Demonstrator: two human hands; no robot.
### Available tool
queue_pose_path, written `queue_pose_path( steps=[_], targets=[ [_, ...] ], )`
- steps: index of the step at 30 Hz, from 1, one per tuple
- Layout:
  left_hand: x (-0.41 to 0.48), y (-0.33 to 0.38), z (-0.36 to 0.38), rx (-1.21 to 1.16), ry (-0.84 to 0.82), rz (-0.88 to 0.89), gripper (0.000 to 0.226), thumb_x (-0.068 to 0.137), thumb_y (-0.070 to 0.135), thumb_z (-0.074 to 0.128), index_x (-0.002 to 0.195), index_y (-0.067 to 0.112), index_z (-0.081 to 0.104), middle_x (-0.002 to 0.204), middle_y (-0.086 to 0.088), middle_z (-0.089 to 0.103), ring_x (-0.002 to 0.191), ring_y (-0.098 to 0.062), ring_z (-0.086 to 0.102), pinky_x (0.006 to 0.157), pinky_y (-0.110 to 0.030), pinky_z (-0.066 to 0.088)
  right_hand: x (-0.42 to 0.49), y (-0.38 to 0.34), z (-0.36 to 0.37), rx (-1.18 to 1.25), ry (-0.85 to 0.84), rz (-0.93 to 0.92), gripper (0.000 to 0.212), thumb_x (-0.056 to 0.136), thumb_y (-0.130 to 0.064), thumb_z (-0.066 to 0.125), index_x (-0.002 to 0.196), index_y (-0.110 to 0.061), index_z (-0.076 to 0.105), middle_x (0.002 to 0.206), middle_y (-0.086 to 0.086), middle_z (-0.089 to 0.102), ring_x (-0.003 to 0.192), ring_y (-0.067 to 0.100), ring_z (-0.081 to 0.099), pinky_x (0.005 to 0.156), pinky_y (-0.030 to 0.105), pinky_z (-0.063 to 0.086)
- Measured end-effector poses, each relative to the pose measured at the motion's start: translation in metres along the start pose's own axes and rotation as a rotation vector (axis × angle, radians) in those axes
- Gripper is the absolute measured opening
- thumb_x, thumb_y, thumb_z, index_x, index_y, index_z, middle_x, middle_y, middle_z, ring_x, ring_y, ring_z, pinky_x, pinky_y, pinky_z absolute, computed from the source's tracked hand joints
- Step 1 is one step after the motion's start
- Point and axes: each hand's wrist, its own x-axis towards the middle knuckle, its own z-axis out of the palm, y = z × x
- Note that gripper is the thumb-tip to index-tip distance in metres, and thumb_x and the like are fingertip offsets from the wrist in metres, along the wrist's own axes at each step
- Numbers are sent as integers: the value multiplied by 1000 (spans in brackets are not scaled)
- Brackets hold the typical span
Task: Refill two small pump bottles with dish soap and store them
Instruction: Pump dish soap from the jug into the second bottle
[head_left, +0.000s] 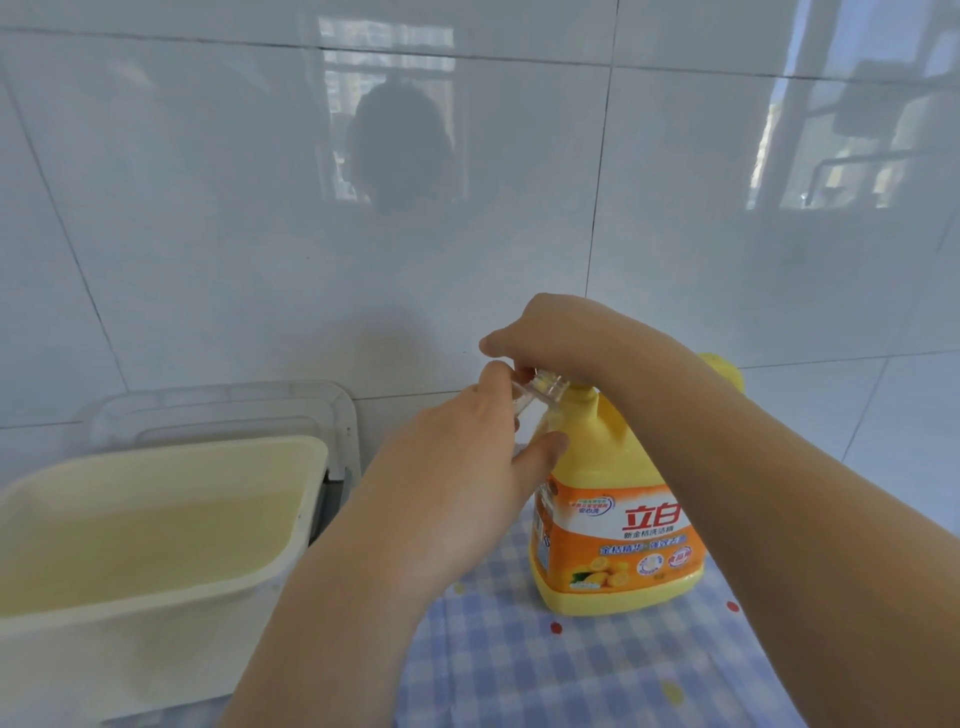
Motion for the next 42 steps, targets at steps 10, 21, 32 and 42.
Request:
queue_pose_path(
  steps=[10, 21, 32, 42],
  targets=[
    [0, 0, -1, 2, -27, -11, 36, 94, 58, 38, 118, 32, 34, 122, 16, 55, 87, -9, 63, 55, -13, 35, 2, 2, 2, 10, 21, 3, 29, 87, -30, 52, 62, -16, 51, 59, -3, 45, 52, 14, 40, 52, 25, 34],
    [-1, 1, -4, 14, 24, 3, 37, 93, 59, 38, 120, 33, 36, 118, 16, 56, 92, -8, 61, 67, -24, 46, 6, -2, -1, -15, 31, 29, 26, 86, -27, 52, 65, -14, 58, 62, -2, 56, 53, 16, 49, 51, 23, 37],
    [-1, 3, -4, -11, 86, 7, 40, 94, 59, 38, 124, 33, 34, 117, 15, 57, 90, -8, 61, 67, -23, 49, 2, -7, -11, -82, 46, 42, 26, 86, -27, 50, 72, -12, 65, 65, 2, 64, 48, 19, 57, 49, 22, 40],
    [0, 2, -2, -79, 55, -3, 42, 94, 57, 39, 127, 33, 32, 123, 16, 56, 87, -8, 59, 67, -21, 49, 1, -11, -13, -40, -95, 60, 16, 84, -13, 51, 70, -7, 54, 70, 9, 60, 63, 29, 64, 53, 25, 49]
  ],
)
